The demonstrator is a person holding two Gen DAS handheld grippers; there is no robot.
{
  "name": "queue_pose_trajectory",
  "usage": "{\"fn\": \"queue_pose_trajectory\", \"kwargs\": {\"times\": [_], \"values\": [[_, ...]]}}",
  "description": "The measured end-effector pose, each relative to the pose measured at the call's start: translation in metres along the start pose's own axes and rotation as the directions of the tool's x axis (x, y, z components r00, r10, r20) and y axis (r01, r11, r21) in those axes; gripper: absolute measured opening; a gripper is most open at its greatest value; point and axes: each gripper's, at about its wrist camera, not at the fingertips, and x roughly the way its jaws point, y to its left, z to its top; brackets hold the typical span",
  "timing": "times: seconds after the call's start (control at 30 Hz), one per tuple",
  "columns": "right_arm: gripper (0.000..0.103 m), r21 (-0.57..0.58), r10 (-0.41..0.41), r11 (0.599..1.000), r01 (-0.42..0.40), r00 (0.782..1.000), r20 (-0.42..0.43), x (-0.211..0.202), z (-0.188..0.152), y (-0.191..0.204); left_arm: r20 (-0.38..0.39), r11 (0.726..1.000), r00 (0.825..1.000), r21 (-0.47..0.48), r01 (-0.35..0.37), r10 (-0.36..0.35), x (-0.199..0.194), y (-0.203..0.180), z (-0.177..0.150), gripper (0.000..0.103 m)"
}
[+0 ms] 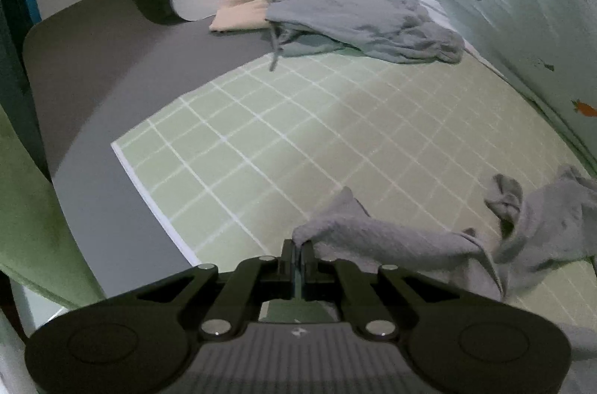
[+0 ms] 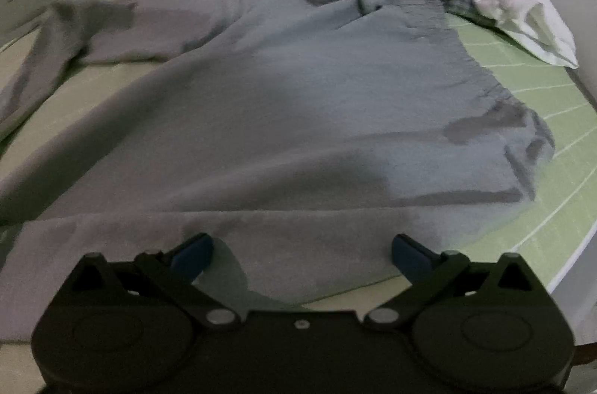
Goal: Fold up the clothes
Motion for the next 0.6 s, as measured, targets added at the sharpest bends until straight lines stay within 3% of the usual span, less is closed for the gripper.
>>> {"fn": "queue_pose_trajectory", "kwargs": {"times": [0.17,0.27,0.33,0.4,0.53,0.6], "values": [[0.103,-0.032,0.020,0.999,-0.020,1.000,0.016,-0.014,-0.013,0.025,-0.015,0.998,0.999,-0.054,0.030,-0.031,0.015,0.023,0.020,0.004],[0.103,-0.047,0.037,0.998,-0.035,0.999,0.033,-0.023,-0.016,0.039,-0.027,0.998,0.999,-0.045,0.041,-0.042,0.020,0.026,0.029,0.012],[0.103,-0.058,0.047,0.997,-0.044,0.998,0.045,-0.029,-0.017,0.048,-0.028,0.999,0.999,-0.027,0.029,-0.030,0.023,0.025,0.032,0.021],[0.103,-0.063,0.060,0.996,-0.056,0.997,0.055,-0.033,-0.018,0.055,-0.038,0.999,0.998,-0.030,0.040,-0.041,0.027,0.027,0.034,0.037],[0.103,-0.070,0.086,0.994,-0.082,0.994,0.063,-0.034,-0.015,0.069,-0.071,0.995,0.994,-0.043,0.085,-0.088,0.037,0.031,0.035,0.042],[0.103,-0.065,0.107,0.993,-0.103,0.992,0.066,-0.034,-0.012,0.077,-0.091,0.996,0.992,-0.018,0.092,-0.093,0.043,0.027,0.036,0.051]]}}
